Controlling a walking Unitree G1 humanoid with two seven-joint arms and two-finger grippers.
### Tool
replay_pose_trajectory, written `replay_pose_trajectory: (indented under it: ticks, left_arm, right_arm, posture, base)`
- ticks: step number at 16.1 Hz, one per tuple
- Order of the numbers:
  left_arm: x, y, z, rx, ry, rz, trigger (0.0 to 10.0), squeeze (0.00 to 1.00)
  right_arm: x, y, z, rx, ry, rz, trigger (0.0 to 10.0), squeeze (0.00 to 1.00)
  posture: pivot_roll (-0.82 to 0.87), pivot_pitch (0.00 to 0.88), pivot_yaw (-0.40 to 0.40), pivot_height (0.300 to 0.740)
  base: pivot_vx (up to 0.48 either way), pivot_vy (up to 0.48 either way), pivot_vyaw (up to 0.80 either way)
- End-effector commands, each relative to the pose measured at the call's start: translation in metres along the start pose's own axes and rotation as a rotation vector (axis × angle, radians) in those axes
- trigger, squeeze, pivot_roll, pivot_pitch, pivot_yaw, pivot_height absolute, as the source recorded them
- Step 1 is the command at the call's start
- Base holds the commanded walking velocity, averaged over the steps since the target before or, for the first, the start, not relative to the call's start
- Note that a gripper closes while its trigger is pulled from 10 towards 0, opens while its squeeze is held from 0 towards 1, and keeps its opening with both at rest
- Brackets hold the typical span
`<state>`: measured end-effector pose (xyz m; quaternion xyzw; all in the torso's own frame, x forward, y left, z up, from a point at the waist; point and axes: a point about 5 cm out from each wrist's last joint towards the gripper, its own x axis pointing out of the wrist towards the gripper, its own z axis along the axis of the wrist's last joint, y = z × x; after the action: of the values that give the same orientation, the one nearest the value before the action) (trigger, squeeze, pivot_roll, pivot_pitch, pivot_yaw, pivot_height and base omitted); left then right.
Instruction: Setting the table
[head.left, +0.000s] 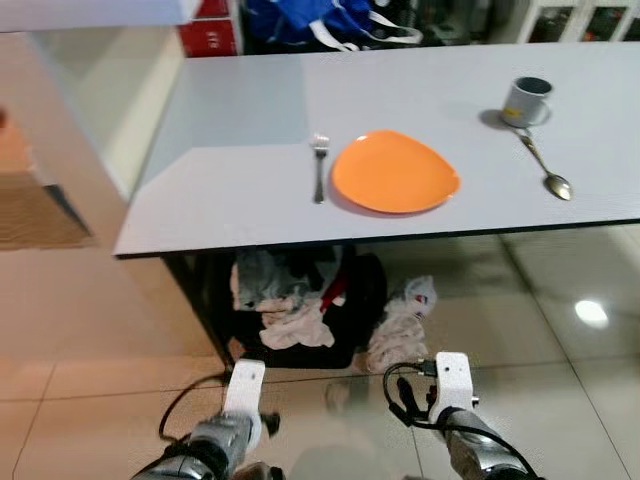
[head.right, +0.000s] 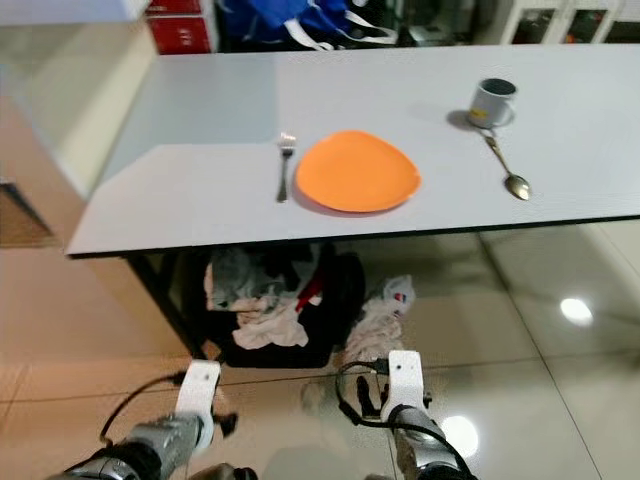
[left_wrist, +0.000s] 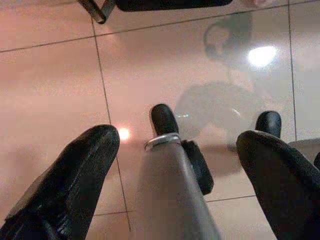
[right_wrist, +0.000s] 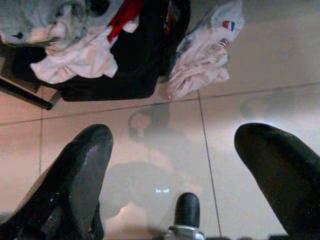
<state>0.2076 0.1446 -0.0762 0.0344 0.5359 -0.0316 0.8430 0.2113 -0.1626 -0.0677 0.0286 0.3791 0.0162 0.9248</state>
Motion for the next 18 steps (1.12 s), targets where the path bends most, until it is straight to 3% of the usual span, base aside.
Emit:
replay_pose_trajectory:
  ticks: [1, 15, 16, 18]
  left_arm:
    - [0.000, 0.000, 0.005, 0.017, -0.011, 0.010, 10.0, 0.00]
    - [0.000, 0.000, 0.005, 0.017, -0.011, 0.010, 10.0, 0.00]
    - [0.001, 0.002, -0.018, 0.018, 0.052, -0.007, 10.0, 0.00]
    - [0.001, 0.004, -0.024, 0.033, 0.047, -0.012, 10.0, 0.00]
  right_arm:
    - [0.000, -0.002, -0.002, 0.016, 0.014, -0.009, 10.0, 0.00]
    - [0.000, -0.002, -0.002, 0.016, 0.014, -0.009, 10.0, 0.00]
    - [-0.004, -0.004, -0.016, -0.019, 0.083, -0.021, 10.0, 0.00]
    - [-0.005, -0.006, -0.019, -0.048, 0.099, -0.023, 10.0, 0.00]
  posture:
    - [-0.17, 0.000, 0.036, 0.727]
    - [-0.17, 0.000, 0.036, 0.727]
    - [-0.16, 0.002, 0.032, 0.727]
    - [-0.16, 0.002, 0.029, 0.727]
  base:
    - [0.000, 0.000, 0.00]
    - [0.000, 0.000, 0.00]
    - [0.000, 0.000, 0.00]
    - [0.000, 0.000, 0.00]
